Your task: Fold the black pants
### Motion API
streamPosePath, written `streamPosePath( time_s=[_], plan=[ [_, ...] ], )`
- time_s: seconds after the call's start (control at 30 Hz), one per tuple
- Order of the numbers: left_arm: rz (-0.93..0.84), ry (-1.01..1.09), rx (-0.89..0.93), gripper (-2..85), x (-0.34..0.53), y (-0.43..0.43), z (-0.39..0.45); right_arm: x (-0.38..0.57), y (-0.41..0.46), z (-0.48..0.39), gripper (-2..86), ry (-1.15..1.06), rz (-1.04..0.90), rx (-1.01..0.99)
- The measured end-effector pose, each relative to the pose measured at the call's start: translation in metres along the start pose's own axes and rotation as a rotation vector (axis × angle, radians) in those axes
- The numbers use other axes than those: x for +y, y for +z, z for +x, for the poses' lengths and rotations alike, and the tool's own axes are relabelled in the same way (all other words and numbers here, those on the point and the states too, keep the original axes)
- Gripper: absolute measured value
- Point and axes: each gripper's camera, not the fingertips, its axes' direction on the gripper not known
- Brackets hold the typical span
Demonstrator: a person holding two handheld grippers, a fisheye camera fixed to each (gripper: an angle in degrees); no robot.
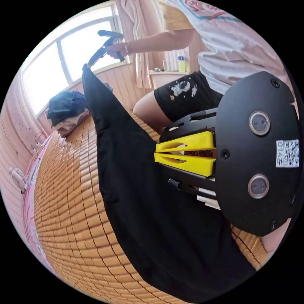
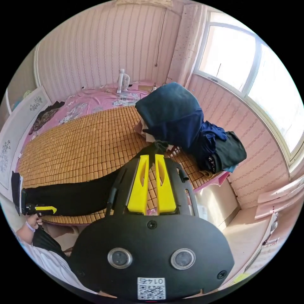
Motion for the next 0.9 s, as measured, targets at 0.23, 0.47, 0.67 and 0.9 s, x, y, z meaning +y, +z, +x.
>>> streamPosePath(
  time_s=[0.23, 0.47, 0.67, 0.9],
  plan=[
    [0.144, -0.016, -0.002, -1.0, 0.034, -0.044, 0.003, -0.007, -0.06, -0.124, 3.5, -0.423, 0.151, -0.425],
    [0.152, -0.254, -0.275, -1.0, 0.122, -0.104, -0.032, 0.089, 0.052, -0.298, 5.9, -0.748, -0.395, -0.833],
    [0.214, -0.285, -0.29, -1.0, 0.127, -0.103, -0.037, 0.099, 0.078, -0.331, 6.2, -0.756, -0.471, -0.782],
    [0.27, -0.257, -0.284, -1.0, 0.117, -0.102, -0.035, 0.105, 0.087, -0.406, 8.2, -0.973, -0.39, -0.671]
  ],
)
